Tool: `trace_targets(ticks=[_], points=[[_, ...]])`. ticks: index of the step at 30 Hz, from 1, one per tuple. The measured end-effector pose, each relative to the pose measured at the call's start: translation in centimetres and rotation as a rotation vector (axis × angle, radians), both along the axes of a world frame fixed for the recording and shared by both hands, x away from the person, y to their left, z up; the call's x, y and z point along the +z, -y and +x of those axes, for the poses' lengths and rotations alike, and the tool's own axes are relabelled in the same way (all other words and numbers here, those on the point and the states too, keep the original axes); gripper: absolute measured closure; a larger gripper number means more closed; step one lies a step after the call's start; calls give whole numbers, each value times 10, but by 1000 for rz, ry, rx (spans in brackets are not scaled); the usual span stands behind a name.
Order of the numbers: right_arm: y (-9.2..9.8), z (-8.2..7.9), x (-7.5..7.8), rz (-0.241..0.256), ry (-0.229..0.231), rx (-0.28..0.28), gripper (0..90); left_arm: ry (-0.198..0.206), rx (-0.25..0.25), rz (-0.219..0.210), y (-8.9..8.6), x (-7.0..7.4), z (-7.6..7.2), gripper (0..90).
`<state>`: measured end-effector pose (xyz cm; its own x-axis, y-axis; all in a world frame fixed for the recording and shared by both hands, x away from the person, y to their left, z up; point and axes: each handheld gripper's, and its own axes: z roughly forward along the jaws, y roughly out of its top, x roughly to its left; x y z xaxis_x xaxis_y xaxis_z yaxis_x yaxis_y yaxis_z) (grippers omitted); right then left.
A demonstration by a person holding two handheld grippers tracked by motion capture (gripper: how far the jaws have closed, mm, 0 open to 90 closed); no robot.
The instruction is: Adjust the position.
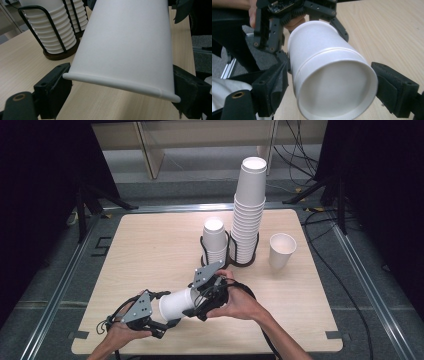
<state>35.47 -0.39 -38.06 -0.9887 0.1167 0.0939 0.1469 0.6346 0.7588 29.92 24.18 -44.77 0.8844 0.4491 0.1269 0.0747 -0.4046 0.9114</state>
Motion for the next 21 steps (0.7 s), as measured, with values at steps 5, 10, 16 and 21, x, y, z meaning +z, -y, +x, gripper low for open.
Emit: trace_targets(ticks=[5, 10, 16, 21], points=[[-3, 1, -2, -16, 41, 42, 179, 0, -16, 20, 1, 0, -1, 125], [-5, -3, -6, -51, 2, 36, 183, 2, -29, 13, 3, 0, -2, 125], [-8, -2, -9, -73, 28, 73, 199, 7, -40, 14, 3, -1, -3, 124], [-8, -2, -10, -70, 26, 84, 216, 0, -45, 6, 3, -2, -3, 118]])
